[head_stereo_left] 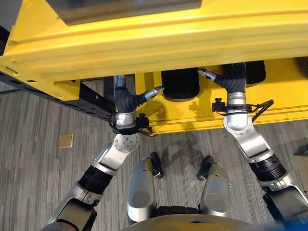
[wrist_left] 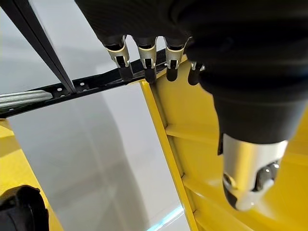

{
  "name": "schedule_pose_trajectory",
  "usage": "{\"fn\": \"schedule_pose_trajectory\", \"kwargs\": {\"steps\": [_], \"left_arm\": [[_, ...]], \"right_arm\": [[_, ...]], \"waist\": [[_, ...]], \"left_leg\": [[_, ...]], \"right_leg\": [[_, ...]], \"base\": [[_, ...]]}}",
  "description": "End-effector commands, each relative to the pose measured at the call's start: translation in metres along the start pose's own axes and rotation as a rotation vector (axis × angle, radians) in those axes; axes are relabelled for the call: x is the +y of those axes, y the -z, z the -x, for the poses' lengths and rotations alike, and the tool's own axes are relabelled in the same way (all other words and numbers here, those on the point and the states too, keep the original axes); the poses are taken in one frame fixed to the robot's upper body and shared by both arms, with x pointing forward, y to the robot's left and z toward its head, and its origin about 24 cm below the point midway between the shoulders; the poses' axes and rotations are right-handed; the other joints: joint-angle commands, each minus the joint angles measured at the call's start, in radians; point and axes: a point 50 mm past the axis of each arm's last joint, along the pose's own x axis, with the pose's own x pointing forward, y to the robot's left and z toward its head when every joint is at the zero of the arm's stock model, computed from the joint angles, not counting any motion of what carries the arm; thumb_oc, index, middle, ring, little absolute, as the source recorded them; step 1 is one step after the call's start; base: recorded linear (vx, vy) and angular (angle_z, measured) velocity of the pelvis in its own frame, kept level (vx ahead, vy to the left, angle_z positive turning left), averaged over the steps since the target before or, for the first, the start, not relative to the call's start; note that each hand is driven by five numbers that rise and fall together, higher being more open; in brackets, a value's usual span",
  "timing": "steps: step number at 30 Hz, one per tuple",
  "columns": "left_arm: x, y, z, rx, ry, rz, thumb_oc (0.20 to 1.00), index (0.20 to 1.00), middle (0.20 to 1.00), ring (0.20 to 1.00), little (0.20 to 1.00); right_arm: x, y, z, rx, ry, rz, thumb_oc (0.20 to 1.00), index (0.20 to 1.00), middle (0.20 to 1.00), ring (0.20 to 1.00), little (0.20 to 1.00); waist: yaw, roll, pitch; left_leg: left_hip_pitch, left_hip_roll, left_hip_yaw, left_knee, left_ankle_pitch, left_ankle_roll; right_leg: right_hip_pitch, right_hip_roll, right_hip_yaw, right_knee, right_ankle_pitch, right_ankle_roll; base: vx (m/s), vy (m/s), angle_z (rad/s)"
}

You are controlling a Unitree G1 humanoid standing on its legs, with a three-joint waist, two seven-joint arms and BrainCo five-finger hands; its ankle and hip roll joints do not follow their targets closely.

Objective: Move parts from the plastic box to the shelf.

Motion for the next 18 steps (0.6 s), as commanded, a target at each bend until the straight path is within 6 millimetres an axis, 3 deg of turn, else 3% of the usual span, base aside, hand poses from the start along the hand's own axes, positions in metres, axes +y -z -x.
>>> {"fn": "schedule_pose_trajectory", "kwargs": {"steps": [1, 7, 8, 10, 13, 15, 16, 17, 18], "left_arm": [[0.03, 0.001, 0.009, 0.037, -0.126, -0.047, 1.0, 1.0, 1.0, 1.0, 1.0], [0.03, 0.004, 0.013, 0.065, -0.096, -0.04, 1.0, 1.0, 1.0, 1.0, 1.0], [0.029, 0.004, 0.015, 0.078, -0.062, -0.023, 1.0, 1.0, 1.0, 1.0, 1.0], [0.03, 0.002, 0.019, 0.069, -0.046, -0.019, 1.0, 1.0, 1.0, 1.0, 1.0], [0.03, 0.002, 0.027, 0.096, -0.046, -0.031, 1.0, 1.0, 1.0, 1.0, 1.0], [0.028, 0.004, 0.028, 0.105, -0.034, -0.037, 1.0, 1.0, 1.0, 1.0, 1.0], [0.029, 0.004, 0.028, 0.106, -0.018, -0.036, 1.0, 1.0, 1.0, 1.0, 1.0], [0.028, 0.004, 0.029, 0.108, -0.018, -0.034, 1.0, 1.0, 1.0, 1.0, 1.0], [0.029, 0.004, 0.03, 0.106, -0.013, -0.032, 1.0, 1.0, 1.0, 1.0, 1.0]], "right_arm": [[-0.002, -0.012, 0.007, -0.068, 0.02, -0.074, 1.0, 1.0, 1.0, 1.0, 1.0], [-0.007, -0.001, 0.017, -0.01, 0.025, -0.062, 1.0, 1.0, 1.0, 1.0, 1.0], [-0.012, 0.005, 0.027, 0.01, 0.024, -0.052, 1.0, 1.0, 1.0, 1.0, 1.0], [-0.015, 0.007, 0.038, 0.017, 0.001, -0.032, 1.0, 1.0, 1.0, 1.0, 1.0], [-0.012, 0.006, 0.048, 0.001, -0.061, -0.017, 1.0, 1.0, 1.0, 1.0, 1.0], [-0.012, 0.006, 0.056, -0.013, -0.087, -0.017, 1.0, 1.0, 1.0, 1.0, 1.0], [-0.014, 0.005, 0.062, -0.024, -0.095, -0.022, 1.0, 1.0, 1.0, 1.0, 1.0], [-0.014, 0.006, 0.063, -0.023, -0.095, -0.021, 1.0, 1.0, 1.0, 1.0, 1.0], [-0.015, 0.004, 0.064, -0.041, -0.099, -0.013, 1.0, 1.0, 1.0, 1.0, 1.0]], "waist": [[0.025, -0.022, -0.047], [0.009, -0.032, -0.044], [0.0, -0.039, -0.036], [0.002, -0.034, -0.036], [0.017, -0.018, -0.031], [-0.006, -0.006, -0.033], [-0.009, 0.01, -0.046], [-0.01, 0.007, -0.047], [-0.007, 0.01, -0.058]], "left_leg": [[0.137, -0.021, 0.003, 0.056, -0.14, 0.021], [0.143, -0.039, 0.02, 0.016, -0.113, 0.027], [0.159, -0.062, 0.02, -0.039, -0.102, 0.026], [0.195, -0.074, 0.032, -0.126, -0.091, 0.016], [0.241, -0.08, 0.074, -0.232, -0.042, 0.012], [0.213, -0.084, 0.047, -0.23, -0.033, 0.036], [0.182, -0.073, 0.027, -0.248, 0.005, 0.049], [0.183, -0.074, 0.026, -0.246, 0.003, 0.046], [0.17, -0.074, 0.015, -0.258, 0.023, 0.047]], "right_leg": [[-0.016, 0.057, 0.035, -0.057, 0.043, 0.048], [-0.021, 0.05, 0.059, -0.14, 0.127, 0.055], [-0.018, 0.036, 0.066, -0.23, 0.216, 0.076], [-0.008, 0.006, 0.016, -0.305, 0.282, 0.115], [-0.014, -0.049, -0.072, -0.296, 0.34, 0.128], [-0.059, -0.015, 0.043, -0.131, 0.296, 0.109], [-0.046, 0.036, 0.097, 0.023, 0.16, 0.072], [-0.051, 0.031, 0.099, 0.039, 0.144, 0.069], [-0.026, 0.061, 0.114, 0.09, 0.064, 0.048]], "base": [[-0.09, 0.101, -0.09], [-0.13, 0.08, -0.05], [-0.17, 0.124, -0.13], [-0.13, 0.197, -0.17], [-0.17, 0.173, -0.56], [-0.23, 0.06, -0.76], [-0.15, -0.049, -0.25], [-0.13, -0.115, 0.42], [-0.04, -0.139, 0.42]]}}
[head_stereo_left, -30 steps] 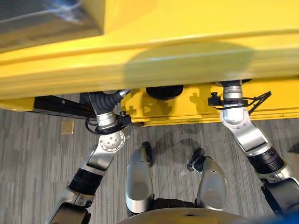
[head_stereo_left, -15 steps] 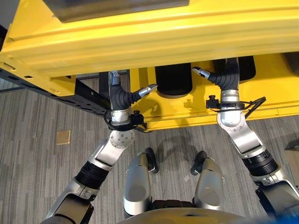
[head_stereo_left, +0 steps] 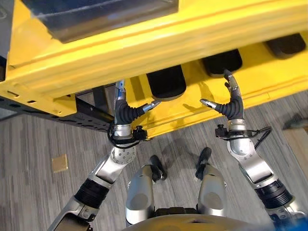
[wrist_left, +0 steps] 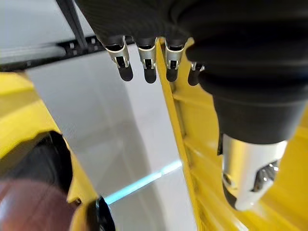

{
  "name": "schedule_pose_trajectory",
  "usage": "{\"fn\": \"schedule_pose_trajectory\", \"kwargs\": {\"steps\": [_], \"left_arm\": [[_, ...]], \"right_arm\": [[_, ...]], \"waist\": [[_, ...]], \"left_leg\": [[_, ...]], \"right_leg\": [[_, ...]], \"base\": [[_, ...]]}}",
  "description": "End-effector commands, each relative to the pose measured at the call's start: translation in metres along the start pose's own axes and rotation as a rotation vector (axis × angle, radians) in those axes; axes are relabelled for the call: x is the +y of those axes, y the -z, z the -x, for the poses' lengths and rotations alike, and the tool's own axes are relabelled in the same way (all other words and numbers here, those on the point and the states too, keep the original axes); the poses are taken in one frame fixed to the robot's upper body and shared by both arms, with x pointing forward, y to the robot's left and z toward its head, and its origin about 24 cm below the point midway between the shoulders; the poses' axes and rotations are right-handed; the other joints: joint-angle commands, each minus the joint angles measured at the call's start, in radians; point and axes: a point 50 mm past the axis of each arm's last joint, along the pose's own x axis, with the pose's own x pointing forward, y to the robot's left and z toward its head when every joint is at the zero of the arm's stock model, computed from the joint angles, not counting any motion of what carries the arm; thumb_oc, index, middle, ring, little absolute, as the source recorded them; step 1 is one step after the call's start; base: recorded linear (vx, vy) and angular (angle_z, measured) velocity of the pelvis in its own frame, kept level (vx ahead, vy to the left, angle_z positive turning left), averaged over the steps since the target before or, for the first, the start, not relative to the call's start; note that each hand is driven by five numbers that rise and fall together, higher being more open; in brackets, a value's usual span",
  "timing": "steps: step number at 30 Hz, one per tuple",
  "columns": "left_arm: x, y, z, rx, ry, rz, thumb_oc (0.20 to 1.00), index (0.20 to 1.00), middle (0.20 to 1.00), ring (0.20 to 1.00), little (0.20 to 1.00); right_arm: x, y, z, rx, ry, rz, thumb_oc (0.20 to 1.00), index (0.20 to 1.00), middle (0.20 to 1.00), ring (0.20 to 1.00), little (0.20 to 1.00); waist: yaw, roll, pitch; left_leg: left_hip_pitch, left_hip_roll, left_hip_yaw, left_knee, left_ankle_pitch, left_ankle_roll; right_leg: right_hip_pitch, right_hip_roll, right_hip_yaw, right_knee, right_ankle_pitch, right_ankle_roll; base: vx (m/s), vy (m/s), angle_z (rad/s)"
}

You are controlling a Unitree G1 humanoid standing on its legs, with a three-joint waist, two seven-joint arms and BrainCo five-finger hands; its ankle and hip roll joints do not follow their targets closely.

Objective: Move parts from the plastic box to the shelf.

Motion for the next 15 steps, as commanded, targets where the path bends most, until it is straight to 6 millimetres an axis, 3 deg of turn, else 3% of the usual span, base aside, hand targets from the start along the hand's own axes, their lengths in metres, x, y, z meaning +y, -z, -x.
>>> {"fn": "schedule_pose_trajectory", "kwargs": {"steps": [1, 2, 4, 8, 9, 10, 15], "left_arm": [[0.037, -0.008, 0.008, -0.009, -0.134, -0.008, 1.0, 1.0, 1.0, 1.0, 1.0], [0.04, -0.007, 0.007, -0.009, -0.141, -0.005, 1.0, 1.0, 1.0, 1.0, 1.0], [0.046, -0.005, 0.007, -0.001, -0.164, -0.004, 1.0, 1.0, 1.0, 1.0, 1.0], [0.056, -0.009, 0.011, -0.015, -0.193, 0.003, 1.0, 1.0, 1.0, 1.0, 1.0], [0.057, -0.009, 0.012, -0.014, -0.195, 0.008, 1.0, 1.0, 1.0, 1.0, 1.0], [0.061, -0.012, 0.014, -0.018, -0.192, 0.018, 1.0, 1.0, 1.0, 1.0, 1.0], [0.068, -0.011, 0.016, 0.005, -0.176, 0.038, 1.0, 1.0, 1.0, 1.0, 1.0]], "right_arm": [[-0.009, -0.038, -0.008, -0.243, 0.045, -0.05, 1.0, 1.0, 1.0, 1.0, 1.0], [-0.01, -0.04, -0.008, -0.267, 0.051, -0.044, 1.0, 1.0, 1.0, 1.0, 1.0], [-0.012, -0.043, -0.009, -0.294, 0.054, -0.048, 1.0, 1.0, 1.0, 1.0, 1.0], [-0.014, -0.05, -0.013, -0.344, 0.02, -0.021, 1.0, 1.0, 1.0, 1.0, 1.0], [-0.015, -0.05, -0.012, -0.348, 0.015, -0.012, 1.0, 1.0, 1.0, 1.0, 1.0], [-0.018, -0.05, -0.011, -0.355, -0.004, 0.026, 1.0, 1.0, 1.0, 1.0, 1.0], [-0.018, -0.046, -0.011, -0.346, -0.025, 0.085, 1.0, 1.0, 1.0, 1.0, 1.0]], "waist": [[0.087, 0.007, -0.044], [0.092, -0.005, -0.048], [0.102, -0.025, -0.048], [0.123, -0.03, -0.041], [0.123, -0.031, -0.044], [0.124, -0.028, -0.044], [0.135, -0.021, -0.053]], "left_leg": [[0.105, -0.047, -0.099, -0.091, -0.018, -0.018], [0.08, -0.047, -0.098, -0.106, 0.019, -0.025], [0.053, -0.027, -0.101, -0.127, 0.063, -0.07], [0.044, 0.012, -0.086, -0.22, 0.159, -0.135], [0.055, 0.01, -0.099, -0.233, 0.153, -0.149], [0.057, 0.025, -0.098, -0.265, 0.182, -0.167], [0.073, 0.044, -0.112, -0.302, 0.206, -0.177]], "right_leg": [[0.071, 0.034, 0.002, 0.038, -0.19, 0.014], [0.117, 0.075, 0.008, -0.039, -0.222, -0.006], [0.212, 0.129, -0.008, -0.211, -0.252, 0.001], [0.268, 0.161, -0.045, -0.377, -0.214, -0.004], [0.277, 0.162, -0.039, -0.386, -0.223, 0.003], [0.27, 0.165, -0.051, -0.392, -0.225, -0.002], [0.26, 0.177, -0.078, -0.367, -0.244, -0.018]], "base": [[-0.15, -0.291, 0.23], [-0.13, -0.316, -0.03], [-0.13, -0.458, -0.01], [-0.1, -0.282, -0.15], [-0.09, -0.292, -0.32], [-0.07, -0.277, 0.0], [-0.05, -0.168, 0.05]]}}
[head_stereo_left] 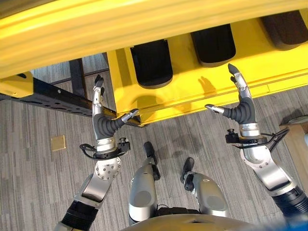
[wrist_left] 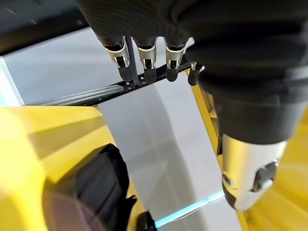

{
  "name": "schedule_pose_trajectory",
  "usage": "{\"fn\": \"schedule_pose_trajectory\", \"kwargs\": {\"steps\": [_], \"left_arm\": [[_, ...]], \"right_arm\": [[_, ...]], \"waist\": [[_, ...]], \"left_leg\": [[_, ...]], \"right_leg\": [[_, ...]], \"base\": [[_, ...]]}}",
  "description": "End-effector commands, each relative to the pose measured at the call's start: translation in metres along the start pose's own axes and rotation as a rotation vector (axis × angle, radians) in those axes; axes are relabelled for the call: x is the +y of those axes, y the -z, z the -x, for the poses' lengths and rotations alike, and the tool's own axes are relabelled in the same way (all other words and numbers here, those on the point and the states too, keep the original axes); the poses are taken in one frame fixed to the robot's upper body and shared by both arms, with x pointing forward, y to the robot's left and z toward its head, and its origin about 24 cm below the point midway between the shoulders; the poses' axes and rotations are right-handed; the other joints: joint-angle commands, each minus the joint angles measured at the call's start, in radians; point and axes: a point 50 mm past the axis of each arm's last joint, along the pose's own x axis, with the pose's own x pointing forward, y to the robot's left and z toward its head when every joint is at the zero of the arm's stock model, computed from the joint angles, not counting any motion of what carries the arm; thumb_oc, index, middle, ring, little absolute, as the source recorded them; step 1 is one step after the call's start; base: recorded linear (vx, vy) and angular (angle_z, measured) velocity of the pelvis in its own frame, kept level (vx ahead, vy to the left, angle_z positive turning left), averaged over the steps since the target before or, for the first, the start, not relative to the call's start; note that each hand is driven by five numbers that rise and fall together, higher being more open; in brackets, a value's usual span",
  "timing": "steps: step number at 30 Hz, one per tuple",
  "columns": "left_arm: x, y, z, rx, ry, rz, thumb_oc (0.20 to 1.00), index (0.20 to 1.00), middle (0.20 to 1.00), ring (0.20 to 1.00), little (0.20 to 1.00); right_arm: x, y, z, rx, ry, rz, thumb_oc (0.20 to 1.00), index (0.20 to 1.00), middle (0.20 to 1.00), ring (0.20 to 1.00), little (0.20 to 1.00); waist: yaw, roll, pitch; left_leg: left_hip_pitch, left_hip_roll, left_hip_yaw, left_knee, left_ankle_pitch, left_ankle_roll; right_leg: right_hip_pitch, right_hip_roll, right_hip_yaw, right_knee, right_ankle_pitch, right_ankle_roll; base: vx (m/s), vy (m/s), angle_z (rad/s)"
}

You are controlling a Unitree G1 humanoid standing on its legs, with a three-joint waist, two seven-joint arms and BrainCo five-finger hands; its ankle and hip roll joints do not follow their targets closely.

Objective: Move parts from the plastic box to the shelf.

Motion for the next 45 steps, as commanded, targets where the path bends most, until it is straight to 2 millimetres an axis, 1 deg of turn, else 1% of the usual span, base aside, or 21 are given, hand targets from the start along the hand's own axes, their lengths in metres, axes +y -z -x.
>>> {"fn": "schedule_pose_trajectory", "kwargs": {"steps": [1, 7, 8, 13, 15, 16, 17, 18, 19, 20, 21, 23, 24, 25, 27, 32, 36, 37, 41, 43, 45], "left_arm": [[0.013, -0.02, -0.019, -0.131, 0.028, 0.064, 1.0, 1.0, 1.0, 1.0, 1.0], [0.004, -0.019, -0.014, -0.158, 0.191, 0.035, 1.0, 1.0, 1.0, 1.0, 1.0], [0.002, -0.02, -0.013, -0.176, 0.22, 0.021, 1.0, 1.0, 1.0, 1.0, 1.0], [0.001, -0.024, -0.012, -0.206, 0.235, 0.035, 1.0, 1.0, 1.0, 1.0, 1.0], [0.0, -0.025, -0.011, -0.22, 0.239, 0.049, 1.0, 1.0, 1.0, 1.0, 1.0], [-0.001, -0.027, -0.01, -0.238, 0.235, 0.059, 1.0, 1.0, 1.0, 1.0, 1.0], [-0.001, -0.03, -0.008, -0.269, 0.24, 0.065, 1.0, 1.0, 1.0, 1.0, 1.0], [-0.002, -0.035, -0.006, -0.309, 0.244, 0.074, 1.0, 1.0, 1.0, 1.0, 1.0], [-0.003, -0.035, -0.006, -0.311, 0.246, 0.078, 1.0, 1.0, 1.0, 1.0, 1.0], [0.0, -0.031, -0.005, -0.226, 0.21, 0.151, 1.0, 1.0, 1.0, 1.0, 1.0], [0.002, -0.026, -0.002, -0.196, 0.184, 0.157, 1.0, 1.0, 1.0, 1.0, 1.0], [0.003, -0.024, 0.0, -0.193, 0.192, 0.151, 1.0, 1.0, 1.0, 1.0, 1.0], [0.0, -0.023, -0.001, -0.204, 0.232, 0.14, 1.0, 1.0, 1.0, 1.0, 1.0], [-0.002, -0.023, -0.002, -0.205, 0.246, 0.134, 1.0, 1.0, 1.0, 1.0, 1.0], [-0.005, -0.019, -0.003, -0.202, 0.303, 0.105, 1.0, 1.0, 1.0, 1.0, 1.0], [-0.002, -0.019, -0.005, -0.211, 0.317, 0.075, 1.0, 1.0, 1.0, 1.0, 1.0], [-0.001, -0.022, -0.008, -0.245, 0.362, 0.042, 1.0, 1.0, 1.0, 1.0, 1.0], [0.0, -0.024, -0.009, -0.26, 0.406, 0.026, 1.0, 1.0, 1.0, 1.0, 1.0], [-0.001, -0.025, -0.01, -0.267, 0.503, 0.013, 1.0, 1.0, 1.0, 1.0, 1.0], [-0.002, -0.021, -0.009, -0.23, 0.548, 0.007, 1.0, 1.0, 1.0, 1.0, 1.0], [0.003, -0.013, -0.011, -0.144, 0.51, 0.028, 1.0, 1.0, 1.0, 1.0, 1.0]], "right_arm": [[0.003, -0.02, -0.011, -0.136, 0.024, -0.024, 1.0, 1.0, 1.0, 1.0, 1.0], [0.009, -0.019, -0.015, -0.177, -0.029, 0.018, 1.0, 1.0, 1.0, 1.0, 1.0], [0.01, -0.02, -0.017, -0.191, -0.037, 0.018, 1.0, 1.0, 1.0, 1.0, 1.0], [0.013, -0.025, -0.026, -0.241, -0.068, 0.04, 1.0, 1.0, 1.0, 1.0, 1.0], [0.015, -0.024, -0.028, -0.236, -0.074, 0.038, 1.0, 1.0, 1.0, 1.0, 1.0], [0.016, -0.025, -0.03, -0.237, -0.08, 0.04, 1.0, 1.0, 1.0, 1.0, 1.0], [0.018, -0.025, -0.031, -0.247, -0.091, 0.042, 1.0, 1.0, 1.0, 1.0, 1.0], [0.02, -0.024, -0.032, -0.246, -0.107, 0.042, 1.0, 1.0, 1.0, 1.0, 1.0], [0.021, -0.024, -0.033, -0.243, -0.108, 0.042, 1.0, 1.0, 1.0, 1.0, 1.0], [0.02, -0.02, -0.031, -0.224, -0.107, 0.061, 1.0, 1.0, 1.0, 1.0, 1.0], [0.021, -0.018, -0.032, -0.224, -0.112, 0.084, 1.0, 1.0, 1.0, 1.0, 1.0], [0.021, -0.017, -0.032, -0.232, -0.127, 0.096, 1.0, 1.0, 1.0, 1.0, 1.0], [0.019, -0.012, -0.031, -0.225, -0.131, 0.116, 1.0, 1.0, 1.0, 1.0, 1.0], [0.018, -0.01, -0.03, -0.224, -0.132, 0.122, 1.0, 1.0, 1.0, 1.0, 1.0], [0.014, -0.002, -0.026, -0.212, -0.135, 0.141, 1.0, 1.0, 1.0, 1.0, 1.0], [0.011, 0.001, -0.027, -0.23, -0.148, 0.176, 1.0, 1.0, 1.0, 1.0, 1.0], [0.011, 0.001, -0.029, -0.248, -0.153, 0.208, 1.0, 1.0, 1.0, 1.0, 1.0], [0.011, 0.003, -0.032, -0.244, -0.155, 0.226, 1.0, 1.0, 1.0, 1.0, 1.0], [0.014, 0.008, -0.036, -0.237, -0.179, 0.284, 1.0, 1.0, 1.0, 1.0, 1.0], [0.015, 0.017, -0.038, -0.196, -0.206, 0.361, 1.0, 1.0, 1.0, 1.0, 1.0], [0.015, 0.029, -0.039, -0.139, -0.251, 0.424, 1.0, 1.0, 1.0, 1.0, 1.0]], "waist": [[0.034, -0.043, -0.04], [0.052, -0.035, -0.047], [0.056, -0.029, -0.042], [0.064, -0.012, -0.036], [0.063, -0.009, -0.036], [0.069, -0.008, -0.029], [0.076, -0.012, -0.025], [0.077, -0.021, -0.027], [0.077, -0.022, -0.028], [0.059, -0.041, -0.045], [0.05, -0.05, -0.063], [0.049, -0.048, -0.075], [0.026, -0.038, -0.088], [0.024, -0.035, -0.081], [0.013, -0.036, -0.068], [0.032, -0.052, -0.052], [0.056, -0.073, -0.033], [0.068, -0.082, -0.023], [0.086, -0.096, -0.015], [0.095, -0.105, -0.014], [0.102, -0.111, -0.015]], "left_leg": [[0.065, -0.001, -0.005, 0.047, -0.146, -0.069], [0.066, 0.016, -0.029, 0.034, -0.13, -0.08], [0.055, 0.027, -0.017, 0.033, -0.107, -0.076], [0.041, 0.046, -0.023, 0.028, -0.083, -0.09], [0.045, 0.047, -0.031, 0.036, -0.096, -0.102], [0.022, 0.056, -0.044, 0.067, -0.085, -0.093], [0.002, 0.052, -0.103, 0.119, -0.103, -0.092], [-0.013, 0.061, -0.136, 0.204, -0.133, -0.089], [-0.014, 0.064, -0.136, 0.211, -0.135, -0.089], [0.001, 0.113, -0.138, 0.278, -0.122, -0.091], [0.022, 0.124, -0.178, 0.266, -0.109, -0.091], [0.037, 0.113, -0.194, 0.219, -0.115, -0.09], [0.066, 0.125, -0.142, 0.156, -0.136, -0.102], [0.07, 0.125, -0.125, 0.151, -0.132, -0.097], [0.071, 0.097, -0.109, 0.167, -0.195, -0.08], [0.074, 0.079, -0.096, 0.174, -0.216, -0.069], [0.059, 0.085, -0.09, 0.199, -0.228, -0.069], [0.05, 0.088, -0.095, 0.221, -0.24, -0.069], [0.034, 0.092, -0.095, 0.237, -0.244, -0.07], [0.026, 0.1, -0.091, 0.244, -0.24, -0.074], [0.024, 0.105, -0.09, 0.248, -0.237, -0.078]], "right_leg": [[0.0, -0.115, 0.003, 0.034, 0.006, 0.085], [-0.022, -0.096, -0.016, 0.075, -0.013, 0.066], [-0.035, -0.092, -0.035, 0.084, -0.004, 0.054], [-0.06, -0.093, -0.056, 0.117, -0.016, 0.044], [-0.06, -0.1, -0.051, 0.139, -0.039, 0.046], [-0.073, -0.098, -0.057, 0.143, -0.022, 0.031], [-0.089, -0.1, -0.035, 0.157, -0.019, 0.028], [-0.113, -0.112, -0.012, 0.179, -0.018, 0.022], [-0.116, -0.113, -0.01, 0.182, -0.019, 0.022], [-0.137, -0.131, 0.011, 0.194, -0.019, 0.011], [-0.166, -0.144, 0.051, 0.197, -0.01, 0.015], [-0.175, -0.147, 0.067, 0.193, -0.003, 0.024], [-0.164, -0.161, 0.064, 0.173, 0.003, 0.045], [-0.16, -0.167, 0.059, 0.167, 0.016, 0.045], [-0.14, -0.188, 0.075, 0.132, 0.061, 0.084], [-0.135, -0.218, 0.076, 0.1, 0.105, 0.124], [-0.128, -0.232, 0.057, 0.101, 0.111, 0.141], [-0.119, -0.233, 0.049, 0.105, 0.106, 0.146], [-0.108, -0.229, 0.036, 0.097, 0.108, 0.148], [-0.098, -0.224, 0.029, 0.087, 0.111, 0.146], [-0.09, -0.218, 0.026, 0.079, 0.111, 0.143]], "base": [[-0.02, -0.114, 0.17], [-0.05, -0.176, 0.19], [-0.15, -0.191, 0.05], [-0.08, -0.134, 0.04], [-0.04, -0.101, 0.06], [-0.17, -0.068, 0.09], [-0.22, 0.0, -0.03], [-0.13, 0.049, -0.11], [-0.13, 0.231, -0.39], [-0.11, 0.47, -0.24], [-0.11, 0.527, -0.2], [-0.05, 0.475, -0.12], [-0.06, 0.446, -0.31], [-0.07, 0.465, -0.15], [-0.09, 0.309, 0.28], [-0.06, 0.089, 0.12], [-0.07, -0.051, -0.01], [-0.06, -0.121, -0.06], [-0.06, -0.102, 0.07], [-0.04, -0.108, 0.07], [-0.03, -0.096, 0.01]]}}
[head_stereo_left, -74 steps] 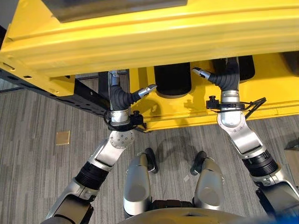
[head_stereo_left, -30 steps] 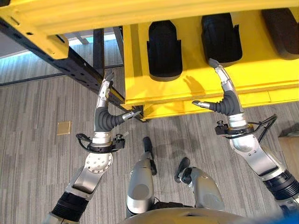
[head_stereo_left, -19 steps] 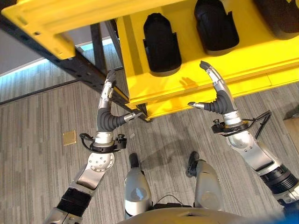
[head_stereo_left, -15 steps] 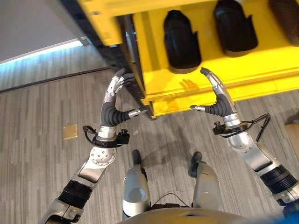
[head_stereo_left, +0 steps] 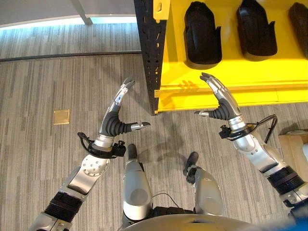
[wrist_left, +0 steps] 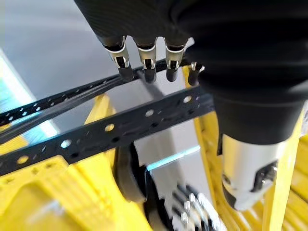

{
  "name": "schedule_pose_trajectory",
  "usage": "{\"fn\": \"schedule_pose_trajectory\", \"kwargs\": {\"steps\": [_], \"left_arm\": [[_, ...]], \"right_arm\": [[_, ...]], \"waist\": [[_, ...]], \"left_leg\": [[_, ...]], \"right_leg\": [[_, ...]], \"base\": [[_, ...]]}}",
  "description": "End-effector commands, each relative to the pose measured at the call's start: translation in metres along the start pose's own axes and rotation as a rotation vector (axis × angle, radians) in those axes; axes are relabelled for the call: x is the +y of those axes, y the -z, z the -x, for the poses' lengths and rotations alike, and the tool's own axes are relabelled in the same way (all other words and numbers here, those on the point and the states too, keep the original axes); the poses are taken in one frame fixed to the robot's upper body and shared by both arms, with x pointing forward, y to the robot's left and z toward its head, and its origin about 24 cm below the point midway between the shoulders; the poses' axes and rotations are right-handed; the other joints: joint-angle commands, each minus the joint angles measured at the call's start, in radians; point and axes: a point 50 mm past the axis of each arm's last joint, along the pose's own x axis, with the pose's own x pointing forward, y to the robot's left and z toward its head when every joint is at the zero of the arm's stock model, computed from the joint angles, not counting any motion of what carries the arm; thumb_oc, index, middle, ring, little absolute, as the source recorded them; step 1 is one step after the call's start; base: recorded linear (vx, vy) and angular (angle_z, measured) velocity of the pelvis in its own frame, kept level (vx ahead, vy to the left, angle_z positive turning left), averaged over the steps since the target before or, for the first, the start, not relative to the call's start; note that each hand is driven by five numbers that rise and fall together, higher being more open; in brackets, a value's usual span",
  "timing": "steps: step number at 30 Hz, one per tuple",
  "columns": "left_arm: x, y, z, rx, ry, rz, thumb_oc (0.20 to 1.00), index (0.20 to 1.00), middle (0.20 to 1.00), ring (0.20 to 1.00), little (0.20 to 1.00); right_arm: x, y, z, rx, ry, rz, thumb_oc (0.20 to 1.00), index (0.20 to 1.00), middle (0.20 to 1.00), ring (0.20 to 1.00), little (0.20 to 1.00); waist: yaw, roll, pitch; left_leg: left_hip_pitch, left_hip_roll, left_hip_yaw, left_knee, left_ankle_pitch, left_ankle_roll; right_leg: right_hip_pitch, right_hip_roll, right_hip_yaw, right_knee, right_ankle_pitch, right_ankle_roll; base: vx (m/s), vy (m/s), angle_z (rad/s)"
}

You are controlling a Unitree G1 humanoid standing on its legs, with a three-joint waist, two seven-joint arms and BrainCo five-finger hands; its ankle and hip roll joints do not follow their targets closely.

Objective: Move parts from the plastic box to the shelf.

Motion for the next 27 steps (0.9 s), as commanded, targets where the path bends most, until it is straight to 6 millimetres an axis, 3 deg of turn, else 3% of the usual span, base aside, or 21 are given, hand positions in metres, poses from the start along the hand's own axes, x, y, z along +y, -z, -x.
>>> {"fn": "schedule_pose_trajectory", "kwargs": {"steps": [1, 3, 7, 14, 27], "left_arm": [[0.011, -0.009, -0.002, -0.008, -0.049, 0.086, 1.0, 1.0, 1.0, 1.0, 1.0], [0.024, 0.011, 0.007, 0.155, -0.186, 0.159, 1.0, 1.0, 1.0, 1.0, 1.0], [0.034, 0.019, 0.015, 0.22, -0.283, 0.176, 1.0, 1.0, 1.0, 1.0, 1.0], [0.039, 0.017, 0.012, 0.215, -0.299, 0.133, 1.0, 1.0, 1.0, 1.0, 1.0], [0.038, 0.018, 0.005, 0.214, -0.323, 0.135, 1.0, 1.0, 1.0, 1.0, 1.0]], "right_arm": [[-0.009, 0.003, -0.009, -0.006, -0.015, 0.088, 1.0, 1.0, 1.0, 1.0, 1.0], [0.004, 0.019, 0.0, 0.09, -0.125, 0.167, 1.0, 1.0, 1.0, 1.0, 1.0], [0.015, 0.038, 0.009, 0.22, -0.192, 0.224, 1.0, 1.0, 1.0, 1.0, 1.0], [0.016, 0.046, 0.003, 0.285, -0.158, 0.266, 1.0, 1.0, 1.0, 1.0, 1.0], [0.014, 0.044, -0.018, 0.275, -0.144, 0.293, 1.0, 1.0, 1.0, 1.0, 1.0]], "waist": [[0.022, 0.004, -0.038], [0.034, -0.015, -0.042], [0.046, -0.034, -0.055], [0.064, -0.04, -0.066], [0.076, -0.01, -0.061]], "left_leg": [[0.044, 0.019, 0.059, 0.075, -0.077, 0.037], [0.039, 0.032, 0.064, 0.084, -0.071, 0.029], [0.055, 0.038, 0.069, 0.076, -0.062, 0.026], [0.057, 0.037, 0.059, 0.081, -0.059, 0.026], [0.037, 0.026, 0.031, 0.111, -0.062, 0.024]], "right_leg": [[0.064, -0.027, -0.003, 0.017, -0.034, 0.046], [0.074, -0.016, -0.01, 0.005, -0.03, 0.041], [0.093, -0.006, -0.022, -0.006, -0.025, 0.038], [0.103, -0.003, -0.027, 0.006, -0.025, 0.035], [0.088, -0.023, -0.026, 0.054, -0.034, 0.03]], "base": [[-0.05, -0.123, -0.05], [-0.04, -0.205, -0.06], [0.04, -0.097, -0.01], [0.07, -0.018, 0.03], [0.01, 0.002, 0.0]]}}
